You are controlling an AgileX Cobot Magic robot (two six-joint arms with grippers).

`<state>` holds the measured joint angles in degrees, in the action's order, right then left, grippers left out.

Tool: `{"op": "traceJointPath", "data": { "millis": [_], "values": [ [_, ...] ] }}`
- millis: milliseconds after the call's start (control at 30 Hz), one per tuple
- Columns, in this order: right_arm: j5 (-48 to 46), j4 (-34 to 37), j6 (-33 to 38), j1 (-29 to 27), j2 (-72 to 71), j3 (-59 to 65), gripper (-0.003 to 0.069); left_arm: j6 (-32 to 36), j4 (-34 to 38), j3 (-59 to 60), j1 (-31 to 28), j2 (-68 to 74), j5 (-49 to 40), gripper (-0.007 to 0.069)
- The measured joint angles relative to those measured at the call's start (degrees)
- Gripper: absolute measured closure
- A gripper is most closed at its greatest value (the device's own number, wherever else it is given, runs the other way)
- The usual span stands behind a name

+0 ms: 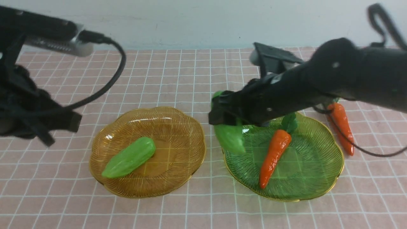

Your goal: Put different types of vegetables on the plate.

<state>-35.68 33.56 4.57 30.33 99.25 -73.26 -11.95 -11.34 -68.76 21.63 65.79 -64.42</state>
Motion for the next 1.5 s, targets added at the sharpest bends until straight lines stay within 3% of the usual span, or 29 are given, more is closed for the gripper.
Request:
{"op": "traceJointPath", "data": {
  "millis": [233,333,500,600,733,867,967,1033,1133,1333,1500],
  "values": [
    [-4.24,4.88,0.07,3.71,16.27,-14.87,0.0249,-2.2,0.13,10.35,0.0,-14.94,-1.92,0.0628],
    [-7.04,8.26,0.07,3.76,20.74,-20.03,0.0178,-2.41,-0.04,11.79,0.0,-20.37,-2.64,0.0628],
    [-10.3,7.43,0.25,3.65,21.51,-24.95,0.0113,-2.82,-1.58,11.79,0.0,-26.18,-2.71,0.0628],
    [-19.51,0.85,-0.01,1.79,21.51,-30.6,0.0118,-3.82,-3.4,11.79,0.0,-27.08,-3.01,0.0628],
    [-32.7,-12.64,-2.52,-2.88,21.51,-38.59,0.0178,-4.05,-3.68,11.86,0.0,-27.14,-3.93,0.0628],
    [-34.98,-27.79,-6.68,-10.44,18.17,-39.3,0.033,-4.05,-4.0,11.86,0.0,-27.14,-3.93,0.0628],
    [-35.42,-32.5,-9.37,-17.02,15.96,-37.48,0.0417,-4.05,-4.13,11.86,0.0,-27.14,-3.93,0.0628],
    [-35.54,-32.74,-10.41,-21.26,16.34,-36.89,0.0426,-4.05,-4.18,11.86,0.0,-27.14,-3.93,0.0628],
    [-35.6,-31.97,-10.42,-25.66,19.24,-36.72,0.0386,-4.05,-4.18,11.86,0.0,-27.14,-3.93,0.0628],
    [-35.48,-31.24,-10.19,-28.77,28.45,-36.51,0.0153,-4.05,-4.18,11.86,0.0,-27.14,-3.93,0.0628],
    [-35.19,-31.18,-9.81,-28.77,32.85,-36.51,0.0127,-4.3,-4.18,11.86,0.0,-27.14,-4.03,0.0628]
  ]
}}
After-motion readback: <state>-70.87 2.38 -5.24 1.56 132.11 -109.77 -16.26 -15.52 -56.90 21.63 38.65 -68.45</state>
